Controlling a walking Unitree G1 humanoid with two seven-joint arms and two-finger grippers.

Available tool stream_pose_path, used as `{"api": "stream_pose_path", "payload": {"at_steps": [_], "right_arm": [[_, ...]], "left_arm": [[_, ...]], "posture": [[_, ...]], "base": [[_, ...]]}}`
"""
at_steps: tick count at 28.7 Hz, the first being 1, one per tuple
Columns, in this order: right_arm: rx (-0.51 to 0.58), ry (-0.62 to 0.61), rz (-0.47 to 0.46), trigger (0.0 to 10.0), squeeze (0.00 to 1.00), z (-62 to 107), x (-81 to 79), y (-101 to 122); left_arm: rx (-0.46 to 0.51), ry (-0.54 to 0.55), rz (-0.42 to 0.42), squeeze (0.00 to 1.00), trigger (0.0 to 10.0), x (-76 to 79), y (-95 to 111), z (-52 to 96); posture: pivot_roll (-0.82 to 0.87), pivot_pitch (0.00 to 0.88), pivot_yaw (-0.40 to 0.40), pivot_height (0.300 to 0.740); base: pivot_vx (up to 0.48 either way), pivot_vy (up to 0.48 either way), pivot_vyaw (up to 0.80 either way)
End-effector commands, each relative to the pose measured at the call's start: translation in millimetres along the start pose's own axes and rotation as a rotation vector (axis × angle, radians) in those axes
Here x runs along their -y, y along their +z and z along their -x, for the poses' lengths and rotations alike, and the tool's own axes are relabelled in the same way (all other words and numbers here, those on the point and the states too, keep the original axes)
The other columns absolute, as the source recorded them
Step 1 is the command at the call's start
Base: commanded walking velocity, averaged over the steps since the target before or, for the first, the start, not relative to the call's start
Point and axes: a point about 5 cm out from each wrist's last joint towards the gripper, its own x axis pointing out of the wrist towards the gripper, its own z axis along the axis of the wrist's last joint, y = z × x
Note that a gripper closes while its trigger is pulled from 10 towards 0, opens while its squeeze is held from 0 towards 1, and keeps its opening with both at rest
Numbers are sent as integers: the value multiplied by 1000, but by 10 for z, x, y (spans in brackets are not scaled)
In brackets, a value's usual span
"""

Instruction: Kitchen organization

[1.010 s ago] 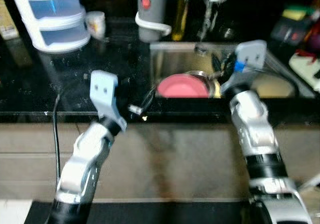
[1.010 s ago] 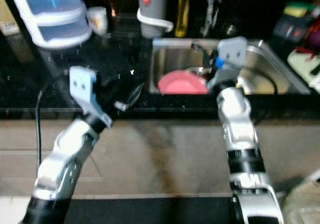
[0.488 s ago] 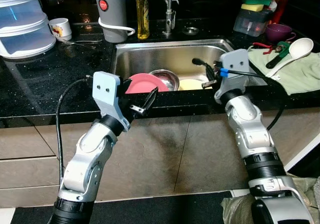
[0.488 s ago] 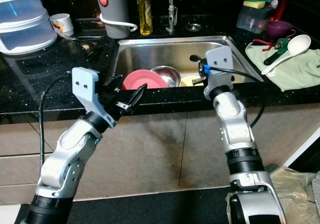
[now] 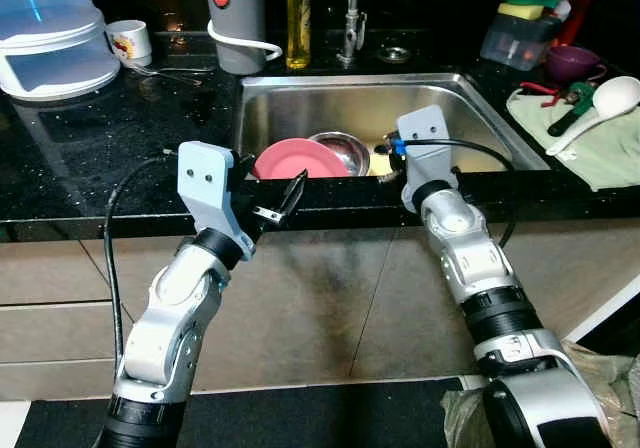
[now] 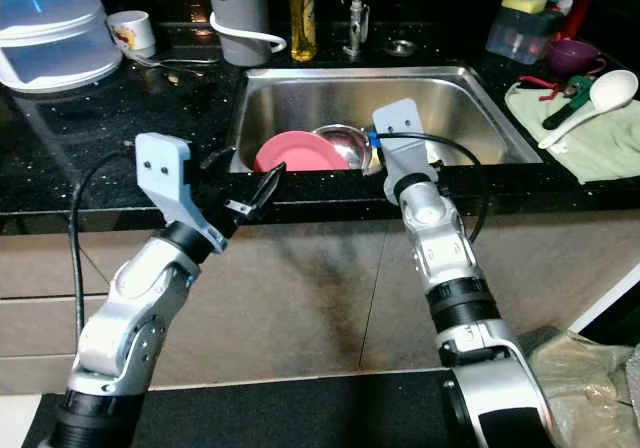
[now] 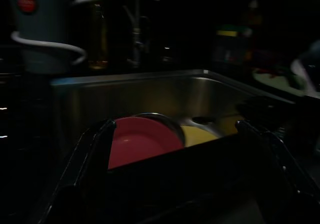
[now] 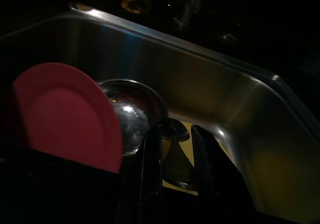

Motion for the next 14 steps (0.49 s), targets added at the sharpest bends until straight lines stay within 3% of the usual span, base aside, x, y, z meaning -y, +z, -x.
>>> {"api": "stream_pose_path", "payload": {"at_steps": [1, 2, 6, 8, 10, 11, 12, 14], "right_arm": [[12, -4, -20, 10000, 353, -18, -23, 54], [21, -12, -49, 10000, 1000, -20, -23, 73], [62, -20, -141, 10000, 1000, -16, -6, 142], [129, -19, -266, 10000, 1000, 6, 51, 231], [155, -11, -309, 10000, 1000, 17, 70, 259], [195, 21, -367, 10000, 361, 41, 82, 298], [225, 52, -416, 10000, 0, 64, 88, 326], [277, 115, -498, 10000, 0, 113, 88, 363]], "left_arm": [[-11, 29, -16, 0, 10000, -52, -27, 27], [-11, 34, -18, 0, 10000, -61, -25, 29], [-12, 37, -19, 0, 10000, -66, -24, 31], [-12, 39, -20, 0, 10000, -66, -27, 31], [-12, 40, -21, 0, 10000, -66, -26, 31], [-11, 41, -21, 0, 10000, -69, -25, 30], [-9, 44, -23, 0, 10000, -73, -21, 28], [-5, 51, -28, 0, 10000, -84, -13, 23]], "posture": [[35, 34, -38, 740], [38, 36, -39, 740], [36, 38, -37, 740], [35, 39, -36, 740], [35, 39, -36, 740], [34, 39, -34, 740], [33, 39, -33, 740], [33, 38, -33, 740]], "base": [[0, 0, 0], [0, 0, 0], [0, 0, 0], [0, 0, 0], [0, 0, 0], [0, 0, 0], [0, 0, 0], [0, 0, 0]]}}
